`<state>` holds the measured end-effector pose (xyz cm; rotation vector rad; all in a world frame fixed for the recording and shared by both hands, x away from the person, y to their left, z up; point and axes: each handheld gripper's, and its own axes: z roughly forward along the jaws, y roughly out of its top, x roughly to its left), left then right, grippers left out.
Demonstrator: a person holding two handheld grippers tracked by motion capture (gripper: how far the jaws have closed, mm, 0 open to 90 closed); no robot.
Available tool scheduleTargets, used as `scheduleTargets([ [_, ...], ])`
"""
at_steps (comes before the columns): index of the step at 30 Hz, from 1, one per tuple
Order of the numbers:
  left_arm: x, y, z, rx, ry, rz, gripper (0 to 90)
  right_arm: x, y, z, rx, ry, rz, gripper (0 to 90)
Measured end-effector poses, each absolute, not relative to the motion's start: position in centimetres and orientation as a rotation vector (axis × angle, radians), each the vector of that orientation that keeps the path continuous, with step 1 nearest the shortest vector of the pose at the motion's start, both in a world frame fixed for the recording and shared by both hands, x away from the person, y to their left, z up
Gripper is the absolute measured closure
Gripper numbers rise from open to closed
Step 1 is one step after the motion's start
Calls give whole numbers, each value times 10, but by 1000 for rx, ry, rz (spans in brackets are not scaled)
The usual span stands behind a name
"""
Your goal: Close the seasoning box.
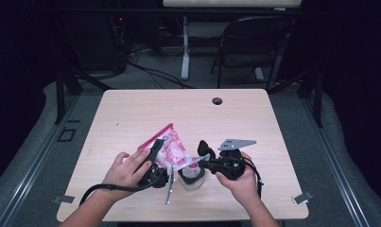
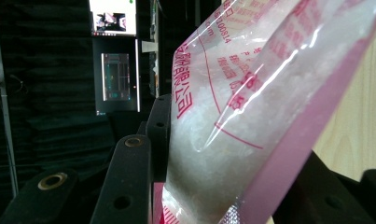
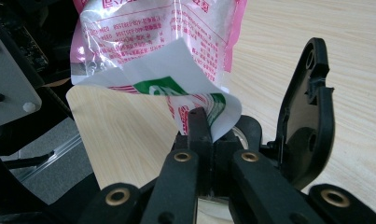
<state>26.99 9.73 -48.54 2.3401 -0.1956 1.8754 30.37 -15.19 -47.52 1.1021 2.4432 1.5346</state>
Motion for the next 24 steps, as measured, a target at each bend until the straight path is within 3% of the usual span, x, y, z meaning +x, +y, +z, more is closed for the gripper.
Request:
scheduleTargets([
  [24, 270, 97, -483, 2328, -207, 1888, 636, 303, -152, -476, 1104, 2442, 1527, 900],
])
